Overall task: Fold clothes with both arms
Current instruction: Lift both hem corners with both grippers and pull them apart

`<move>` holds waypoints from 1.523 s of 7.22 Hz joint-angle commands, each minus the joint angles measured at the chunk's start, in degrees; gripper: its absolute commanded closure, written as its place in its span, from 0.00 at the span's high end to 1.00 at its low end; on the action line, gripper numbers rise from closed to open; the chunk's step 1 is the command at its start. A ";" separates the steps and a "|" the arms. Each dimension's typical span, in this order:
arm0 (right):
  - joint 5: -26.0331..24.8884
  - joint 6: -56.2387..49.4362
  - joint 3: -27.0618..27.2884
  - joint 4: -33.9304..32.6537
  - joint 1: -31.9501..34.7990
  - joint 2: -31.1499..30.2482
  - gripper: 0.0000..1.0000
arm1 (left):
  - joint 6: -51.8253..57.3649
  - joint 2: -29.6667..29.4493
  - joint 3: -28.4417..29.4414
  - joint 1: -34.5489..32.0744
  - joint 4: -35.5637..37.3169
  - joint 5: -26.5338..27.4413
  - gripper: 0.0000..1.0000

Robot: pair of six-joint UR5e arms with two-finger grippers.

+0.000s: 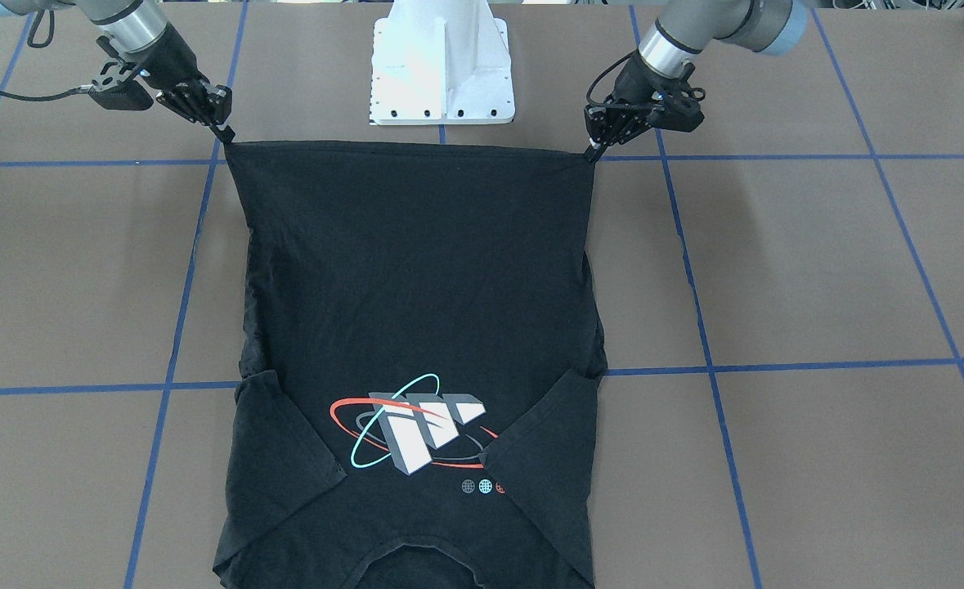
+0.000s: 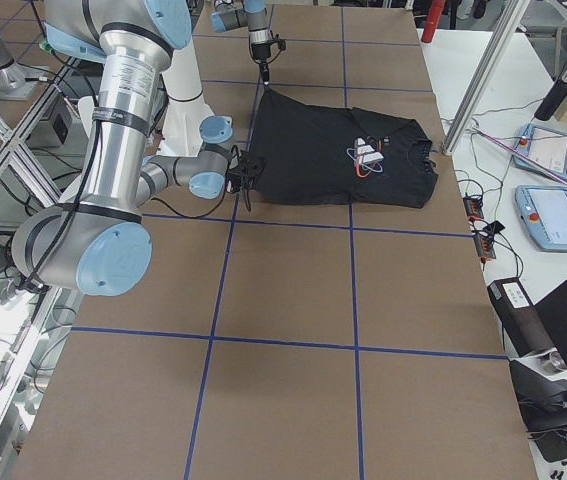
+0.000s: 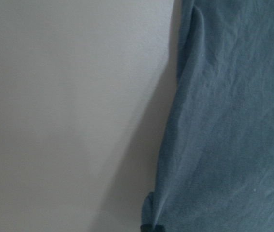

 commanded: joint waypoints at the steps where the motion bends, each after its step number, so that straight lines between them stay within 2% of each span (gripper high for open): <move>1: 1.39 -0.04 2.21 0.03 0.49 -1.87 0.00 | -0.15 1.49 -3.77 0.06 0.00 -0.06 0.00; 5: 5.43 0.05 8.19 0.12 0.49 -9.08 0.00 | -0.24 3.24 -9.83 -0.03 -0.08 -4.96 0.00; 6: 6.22 0.13 8.55 0.03 0.49 -9.01 0.00 | -0.24 3.43 -11.76 -0.03 -0.08 -5.41 0.00; 7: 7.88 0.13 9.94 -0.06 2.40 -8.92 0.00 | -0.24 2.82 -12.30 -0.37 -0.08 -6.29 0.00; 8: 11.11 0.05 9.09 -0.75 5.99 -8.05 0.00 | -0.06 1.51 -11.96 -0.81 -0.08 -6.30 0.00; 9: 12.02 -0.48 6.73 -2.41 11.50 -4.12 0.00 | 1.25 -1.03 -9.44 -8.30 -0.08 -7.08 0.00; 10: 14.90 -0.92 4.18 -10.52 17.04 4.62 0.00 | 4.48 -6.01 -4.54 -14.47 0.09 -12.22 0.00; 11: 17.45 -4.49 2.07 -22.35 22.23 14.71 0.00 | 5.21 -9.54 0.12 -19.57 0.09 -14.88 0.00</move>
